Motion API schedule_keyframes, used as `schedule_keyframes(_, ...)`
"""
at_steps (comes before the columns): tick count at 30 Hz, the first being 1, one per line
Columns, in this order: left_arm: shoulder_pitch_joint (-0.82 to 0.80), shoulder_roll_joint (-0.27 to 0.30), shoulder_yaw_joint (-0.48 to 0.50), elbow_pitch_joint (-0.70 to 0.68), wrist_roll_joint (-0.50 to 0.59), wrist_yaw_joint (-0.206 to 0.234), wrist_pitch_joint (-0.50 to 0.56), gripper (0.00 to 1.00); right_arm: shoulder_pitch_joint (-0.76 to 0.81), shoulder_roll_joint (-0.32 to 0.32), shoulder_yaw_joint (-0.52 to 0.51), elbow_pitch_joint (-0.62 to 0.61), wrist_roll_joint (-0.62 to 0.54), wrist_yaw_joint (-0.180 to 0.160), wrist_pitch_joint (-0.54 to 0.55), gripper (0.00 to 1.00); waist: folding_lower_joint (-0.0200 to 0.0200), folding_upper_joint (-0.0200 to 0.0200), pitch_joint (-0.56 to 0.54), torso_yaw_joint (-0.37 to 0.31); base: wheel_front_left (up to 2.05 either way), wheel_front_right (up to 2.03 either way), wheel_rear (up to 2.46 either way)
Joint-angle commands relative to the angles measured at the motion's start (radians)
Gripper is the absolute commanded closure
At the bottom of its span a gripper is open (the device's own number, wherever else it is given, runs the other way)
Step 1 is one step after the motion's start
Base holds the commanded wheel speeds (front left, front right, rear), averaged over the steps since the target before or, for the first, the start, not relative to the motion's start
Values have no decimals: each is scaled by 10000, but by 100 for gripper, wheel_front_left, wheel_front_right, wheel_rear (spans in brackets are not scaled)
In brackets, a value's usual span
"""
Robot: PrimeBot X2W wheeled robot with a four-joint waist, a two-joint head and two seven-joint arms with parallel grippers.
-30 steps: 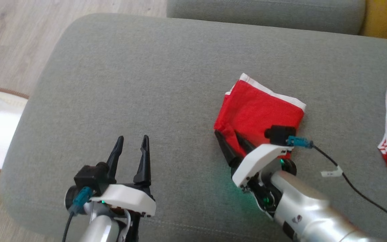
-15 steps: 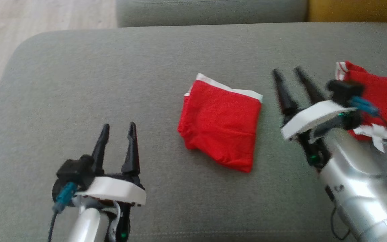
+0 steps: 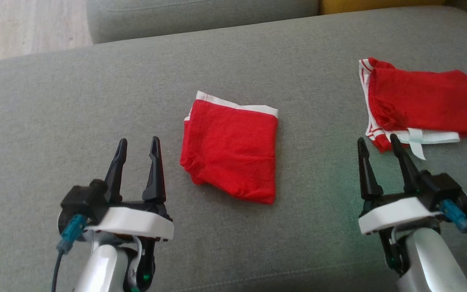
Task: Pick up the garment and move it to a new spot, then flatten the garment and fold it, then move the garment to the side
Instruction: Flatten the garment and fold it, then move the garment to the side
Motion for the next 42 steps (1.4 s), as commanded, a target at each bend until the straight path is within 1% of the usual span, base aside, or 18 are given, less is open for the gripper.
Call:
schedule_keyframes(1,-339,26,350,-399,69,-32,-122,0,-74,74,210,-435,89,67,-94,0,0,-1,-1,-67,0,0,0)
schedule_keyframes(9,-189,26,307,-417,1,-59,-122,0,356,81,220,-885,354,67,-95,0,0,-1,6,-175,0,0,0)
schedule_keyframes(18,-265,26,164,-401,-26,-96,-122,0,403,82,257,-728,431,67,-76,0,0,-1,134,149,0,0,0)
schedule_keyframes(21,-343,26,32,-349,-21,-109,-122,0,296,82,574,-628,833,67,62,0,0,-1,312,387,0,0,0)
schedule_keyframes(25,-480,26,-137,-284,-34,-85,-122,0,-16,83,1375,-394,1760,67,500,0,0,-1,615,795,0,0,0)
schedule_keyframes(28,-603,26,-286,-239,-60,-67,-122,0,-370,83,1840,36,2418,67,880,0,0,-1,853,1180,0,0,0)
schedule_keyframes(29,-603,26,-286,-239,-60,-67,-122,0,-370,83,1840,36,2418,67,880,0,0,-1,853,1180,0,0,0)
schedule_keyframes(35,-788,26,-543,-169,-123,-19,-122,0,-1244,83,2127,1432,3510,67,1260,0,0,-1,1198,2007,0,0,0)
schedule_keyframes(38,-827,26,-620,-167,-138,25,-122,0,-1696,83,2059,2269,3740,67,1315,0,0,-1,1322,2365,0,0,0)
schedule_keyframes(39,-842,26,-648,-175,-148,47,-122,0,-1987,83,2060,2786,3818,67,1305,0,0,-1,1388,2554,0,0,0)
schedule_keyframes(42,-862,26,-659,-194,-150,65,-122,0,-2372,83,2126,3433,3923,67,1268,0,0,-1,1478,2752,0,0,0)
